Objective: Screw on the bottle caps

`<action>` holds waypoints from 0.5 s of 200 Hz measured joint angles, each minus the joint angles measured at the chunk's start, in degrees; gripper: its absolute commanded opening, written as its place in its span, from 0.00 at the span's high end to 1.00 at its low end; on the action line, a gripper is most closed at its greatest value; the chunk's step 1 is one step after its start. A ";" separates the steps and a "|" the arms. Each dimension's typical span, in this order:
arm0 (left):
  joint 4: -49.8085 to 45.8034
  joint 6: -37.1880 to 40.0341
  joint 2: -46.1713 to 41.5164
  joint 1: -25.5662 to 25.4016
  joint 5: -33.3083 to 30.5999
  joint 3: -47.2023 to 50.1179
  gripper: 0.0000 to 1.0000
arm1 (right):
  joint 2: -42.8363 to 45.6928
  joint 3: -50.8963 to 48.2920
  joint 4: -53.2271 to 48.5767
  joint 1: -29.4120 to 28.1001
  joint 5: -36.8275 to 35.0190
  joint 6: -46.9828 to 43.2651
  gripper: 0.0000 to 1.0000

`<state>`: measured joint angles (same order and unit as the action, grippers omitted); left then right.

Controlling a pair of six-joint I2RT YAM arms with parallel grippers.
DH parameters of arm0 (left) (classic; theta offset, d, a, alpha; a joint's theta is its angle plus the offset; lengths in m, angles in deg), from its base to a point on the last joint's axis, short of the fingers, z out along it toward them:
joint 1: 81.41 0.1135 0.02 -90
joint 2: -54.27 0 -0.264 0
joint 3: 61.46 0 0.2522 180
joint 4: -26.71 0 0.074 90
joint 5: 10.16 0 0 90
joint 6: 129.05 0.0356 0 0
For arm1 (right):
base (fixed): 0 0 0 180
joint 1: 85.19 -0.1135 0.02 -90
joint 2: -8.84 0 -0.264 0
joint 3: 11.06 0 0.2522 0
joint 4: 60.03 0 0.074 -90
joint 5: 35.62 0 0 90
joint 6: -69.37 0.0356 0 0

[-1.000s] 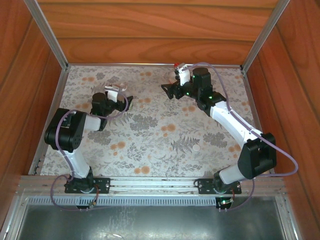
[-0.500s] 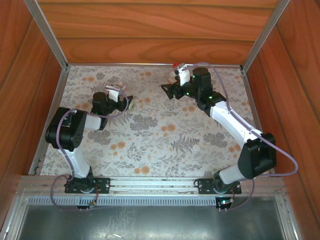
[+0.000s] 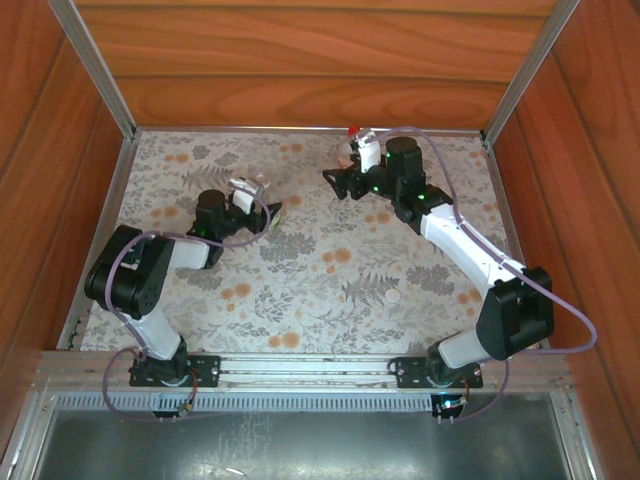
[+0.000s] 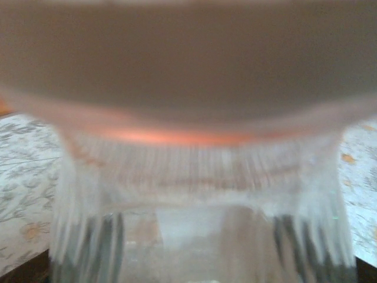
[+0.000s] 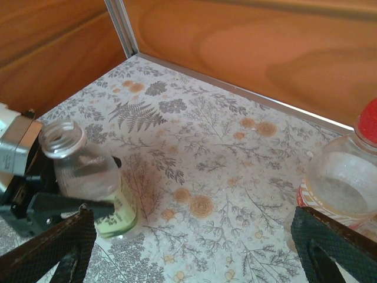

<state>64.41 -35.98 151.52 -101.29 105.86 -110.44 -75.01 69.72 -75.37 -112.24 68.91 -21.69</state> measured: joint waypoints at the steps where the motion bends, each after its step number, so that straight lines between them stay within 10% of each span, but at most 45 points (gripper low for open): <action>1: -0.02 0.04 -0.09 -0.11 -0.02 0.07 0.32 | 0.04 -0.07 0.02 0.00 -0.02 0.07 0.09; 100: -1.75 4.07 -3.30 -15.80 -0.02 5.07 0.32 | 7.21 -7.37 -0.46 0.00 -2.89 1.73 0.09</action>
<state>62.66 -31.91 148.22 -117.10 105.84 -105.37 -67.80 62.35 -75.83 -112.24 66.02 -19.96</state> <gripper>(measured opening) 0.681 0.914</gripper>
